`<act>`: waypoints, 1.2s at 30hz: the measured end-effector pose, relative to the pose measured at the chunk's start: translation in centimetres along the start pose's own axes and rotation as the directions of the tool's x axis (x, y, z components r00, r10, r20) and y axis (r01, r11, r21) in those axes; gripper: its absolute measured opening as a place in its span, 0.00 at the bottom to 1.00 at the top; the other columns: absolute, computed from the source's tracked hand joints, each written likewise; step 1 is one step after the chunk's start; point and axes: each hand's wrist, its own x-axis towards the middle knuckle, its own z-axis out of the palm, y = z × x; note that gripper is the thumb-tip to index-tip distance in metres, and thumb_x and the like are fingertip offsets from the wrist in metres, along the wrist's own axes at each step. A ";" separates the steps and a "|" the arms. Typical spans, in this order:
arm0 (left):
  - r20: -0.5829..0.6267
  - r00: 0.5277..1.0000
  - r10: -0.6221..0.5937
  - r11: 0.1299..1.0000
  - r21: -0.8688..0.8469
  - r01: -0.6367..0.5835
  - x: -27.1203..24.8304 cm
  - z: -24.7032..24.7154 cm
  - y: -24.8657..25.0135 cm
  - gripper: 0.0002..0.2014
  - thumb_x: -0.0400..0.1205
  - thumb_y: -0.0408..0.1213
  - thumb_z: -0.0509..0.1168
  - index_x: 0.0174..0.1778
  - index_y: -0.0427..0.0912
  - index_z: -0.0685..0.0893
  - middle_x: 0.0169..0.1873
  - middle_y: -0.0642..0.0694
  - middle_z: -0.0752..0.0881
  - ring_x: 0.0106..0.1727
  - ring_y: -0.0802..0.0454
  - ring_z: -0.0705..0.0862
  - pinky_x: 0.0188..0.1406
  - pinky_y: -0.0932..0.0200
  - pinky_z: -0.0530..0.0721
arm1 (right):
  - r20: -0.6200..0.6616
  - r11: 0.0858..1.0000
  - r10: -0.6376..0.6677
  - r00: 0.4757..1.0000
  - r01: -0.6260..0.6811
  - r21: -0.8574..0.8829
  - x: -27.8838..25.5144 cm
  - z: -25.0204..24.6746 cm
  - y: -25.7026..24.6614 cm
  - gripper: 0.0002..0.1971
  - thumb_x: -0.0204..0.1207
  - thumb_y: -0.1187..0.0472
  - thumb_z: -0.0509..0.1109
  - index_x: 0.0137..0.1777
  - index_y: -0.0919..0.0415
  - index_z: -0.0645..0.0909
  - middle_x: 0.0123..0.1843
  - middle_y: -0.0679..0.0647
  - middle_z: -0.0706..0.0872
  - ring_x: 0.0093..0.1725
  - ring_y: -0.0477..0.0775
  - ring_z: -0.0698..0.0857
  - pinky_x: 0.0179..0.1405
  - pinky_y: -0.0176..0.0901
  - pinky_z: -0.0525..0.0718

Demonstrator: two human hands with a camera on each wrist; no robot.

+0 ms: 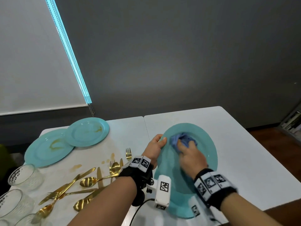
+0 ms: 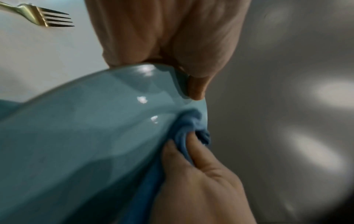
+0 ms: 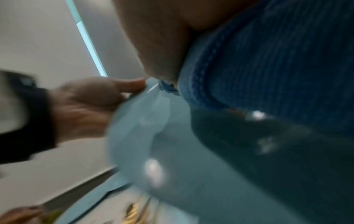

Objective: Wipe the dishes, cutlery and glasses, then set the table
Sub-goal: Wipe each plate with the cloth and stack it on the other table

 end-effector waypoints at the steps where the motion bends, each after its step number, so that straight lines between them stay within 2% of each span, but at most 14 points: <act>1: -0.014 1.000 0.013 1.000 -0.004 -0.013 0.0 0.1 -0.1 0.09 0.87 0.32 0.54 0.44 0.43 0.78 0.38 0.42 0.85 0.36 0.48 0.84 0.44 0.52 0.84 | 0.005 0.995 -0.091 0.996 0.091 0.047 -1.1 1.3 -0.8 0.25 0.77 0.61 0.57 0.72 0.39 0.69 0.60 0.63 0.73 0.47 0.69 0.83 0.43 0.53 0.81; 3: -0.058 0.998 0.036 0.999 -0.021 -0.037 0.0 -0.9 0.2 0.09 0.87 0.33 0.53 0.45 0.43 0.77 0.40 0.41 0.84 0.40 0.45 0.82 0.49 0.50 0.82 | 0.140 0.963 -0.269 0.953 0.267 0.028 -3.7 2.7 -1.1 0.23 0.72 0.60 0.58 0.65 0.36 0.67 0.54 0.62 0.77 0.40 0.69 0.83 0.33 0.52 0.81; 6: -0.091 0.995 0.041 0.999 -0.026 -0.043 -0.3 -3.2 0.4 0.08 0.87 0.34 0.54 0.46 0.43 0.77 0.41 0.41 0.83 0.39 0.46 0.81 0.46 0.52 0.81 | 0.219 0.919 -0.328 0.919 0.364 -0.152 -4.8 2.3 3.3 0.30 0.61 0.63 0.67 0.63 0.40 0.66 0.46 0.55 0.79 0.33 0.61 0.86 0.21 0.44 0.80; 8: -0.098 0.994 0.039 0.998 -0.036 -0.043 -0.5 -4.0 0.3 0.07 0.87 0.35 0.54 0.47 0.43 0.77 0.41 0.42 0.84 0.39 0.46 0.82 0.44 0.52 0.82 | 0.192 0.924 -0.164 0.968 0.219 -0.314 -3.5 0.0 5.7 0.29 0.70 0.65 0.64 0.68 0.36 0.68 0.55 0.56 0.78 0.46 0.60 0.86 0.30 0.44 0.79; 10: -0.066 0.998 0.026 0.999 -0.039 -0.028 -0.6 -3.3 0.1 0.07 0.87 0.35 0.55 0.47 0.43 0.77 0.41 0.43 0.85 0.39 0.47 0.83 0.43 0.53 0.83 | 0.100 0.964 0.033 0.994 -0.006 -0.265 -1.4 -1.8 6.4 0.25 0.78 0.63 0.58 0.72 0.39 0.69 0.64 0.59 0.71 0.58 0.62 0.81 0.38 0.47 0.73; 12: -0.015 1.000 0.002 1.000 -0.014 -0.003 -0.5 -1.6 -0.3 0.08 0.87 0.35 0.55 0.46 0.43 0.78 0.39 0.44 0.86 0.37 0.49 0.85 0.42 0.54 0.84 | -0.060 0.987 0.088 0.994 -0.095 -0.131 0.0 -2.0 4.4 0.23 0.75 0.65 0.60 0.69 0.44 0.75 0.62 0.63 0.72 0.53 0.67 0.82 0.39 0.51 0.77; 14: 0.017 1.000 -0.003 1.000 0.006 0.003 -0.3 0.0 -0.4 0.08 0.87 0.34 0.55 0.45 0.43 0.78 0.39 0.42 0.86 0.36 0.48 0.85 0.44 0.52 0.84 | -0.149 0.999 -0.020 0.989 0.024 0.023 -0.1 -1.0 1.3 0.23 0.73 0.66 0.60 0.65 0.48 0.80 0.56 0.66 0.76 0.43 0.71 0.84 0.35 0.56 0.82; 18: -0.012 1.000 0.019 1.000 0.025 -0.019 -0.3 -0.5 -0.2 0.09 0.88 0.33 0.53 0.46 0.42 0.77 0.41 0.41 0.84 0.39 0.47 0.83 0.46 0.52 0.83 | 0.154 0.955 -0.290 0.945 0.297 -0.023 -4.0 3.0 -0.4 0.22 0.63 0.60 0.69 0.58 0.43 0.75 0.45 0.57 0.80 0.28 0.61 0.82 0.17 0.43 0.73; 21: -0.032 0.999 -0.008 0.998 0.063 0.010 -0.3 -2.7 -0.9 0.09 0.87 0.35 0.54 0.47 0.42 0.79 0.40 0.42 0.85 0.36 0.50 0.84 0.40 0.56 0.85 | 0.335 0.910 -0.263 0.905 0.348 -0.225 -5.5 4.6 3.8 0.34 0.45 0.53 0.76 0.56 0.41 0.72 0.35 0.47 0.80 0.19 0.48 0.80 0.10 0.37 0.60; 22: -0.044 0.999 -0.025 0.996 0.080 0.028 -0.4 -3.3 -1.2 0.09 0.87 0.35 0.55 0.47 0.42 0.79 0.40 0.42 0.85 0.36 0.49 0.84 0.41 0.55 0.84 | 0.342 0.890 -0.249 0.906 0.353 -0.288 -5.8 4.1 5.0 0.34 0.48 0.54 0.76 0.58 0.40 0.71 0.38 0.49 0.82 0.22 0.50 0.83 0.11 0.37 0.68; 24: -0.086 0.994 -0.069 0.991 0.105 0.078 -0.5 -4.1 -2.2 0.08 0.87 0.36 0.55 0.48 0.42 0.79 0.40 0.41 0.85 0.39 0.46 0.83 0.45 0.50 0.84 | 0.349 0.913 -0.127 0.929 0.248 -0.326 -5.3 2.4 7.3 0.31 0.68 0.62 0.67 0.71 0.40 0.67 0.56 0.58 0.80 0.45 0.61 0.88 0.35 0.47 0.85; 26: -0.140 0.983 -0.116 0.979 0.150 0.137 -0.4 -4.6 -4.0 0.08 0.88 0.36 0.55 0.50 0.41 0.79 0.44 0.39 0.84 0.43 0.42 0.83 0.53 0.41 0.83 | 0.258 0.946 0.049 0.965 0.038 -0.323 -4.1 1.0 8.8 0.30 0.79 0.62 0.55 0.78 0.34 0.57 0.68 0.60 0.69 0.60 0.63 0.82 0.49 0.51 0.81; 29: -0.227 0.960 -0.165 0.941 0.255 0.222 0.3 -4.9 -7.3 0.06 0.87 0.40 0.56 0.53 0.45 0.77 0.55 0.35 0.84 0.55 0.39 0.84 0.63 0.34 0.80 | 0.111 0.960 0.177 0.978 -0.147 -0.239 -2.6 -0.5 9.4 0.30 0.80 0.62 0.55 0.78 0.35 0.58 0.70 0.61 0.67 0.57 0.64 0.83 0.46 0.51 0.81; 36: -0.355 0.910 -0.215 0.900 0.291 0.326 1.4 -3.8 -11.3 0.18 0.87 0.43 0.55 0.69 0.37 0.73 0.64 0.35 0.81 0.63 0.36 0.81 0.65 0.42 0.80 | 0.095 0.952 0.239 0.966 -0.214 -0.217 -3.1 -0.7 10.5 0.25 0.81 0.59 0.58 0.76 0.36 0.65 0.69 0.59 0.71 0.55 0.64 0.83 0.49 0.51 0.84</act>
